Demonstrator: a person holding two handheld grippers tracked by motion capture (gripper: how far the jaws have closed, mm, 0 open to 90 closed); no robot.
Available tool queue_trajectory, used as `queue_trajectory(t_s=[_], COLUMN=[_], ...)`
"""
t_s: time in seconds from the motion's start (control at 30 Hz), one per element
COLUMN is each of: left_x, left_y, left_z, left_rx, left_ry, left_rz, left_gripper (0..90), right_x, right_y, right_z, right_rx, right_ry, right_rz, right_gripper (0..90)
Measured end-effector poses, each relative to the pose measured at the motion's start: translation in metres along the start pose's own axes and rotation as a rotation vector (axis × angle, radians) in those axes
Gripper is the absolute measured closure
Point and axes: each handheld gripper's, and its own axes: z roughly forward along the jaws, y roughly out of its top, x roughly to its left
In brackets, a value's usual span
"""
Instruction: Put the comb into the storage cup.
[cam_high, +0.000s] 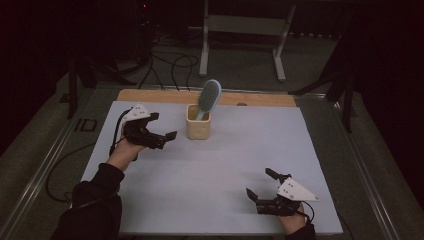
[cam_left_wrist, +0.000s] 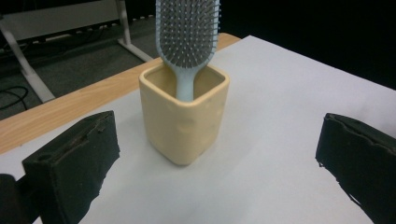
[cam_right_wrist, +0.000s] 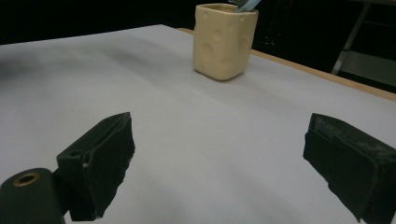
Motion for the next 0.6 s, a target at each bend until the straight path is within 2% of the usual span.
queue_trajectory(t_s=[0.23, 0.43, 0.6], left_x=[-0.002, -0.005, -0.011], left_y=[-0.015, -0.027, -0.037], left_z=[-0.013, -0.027, -0.038], left_rx=[0.006, -0.008, 0.000], left_ry=[-0.001, 0.001, 0.010], left_rz=[-0.008, -0.024, -0.015], left_gripper=[0.0, 0.0, 0.0], right_x=[-0.001, 0.000, 0.000], right_y=[0.000, 0.000, 0.000], right_z=[0.001, 0.001, 0.001], right_rx=[0.000, 0.002, 0.006], right_ry=[0.002, 0.002, 0.000], right_rz=[0.002, -0.002, -0.005], right_gripper=[8.4, 8.3, 8.3])
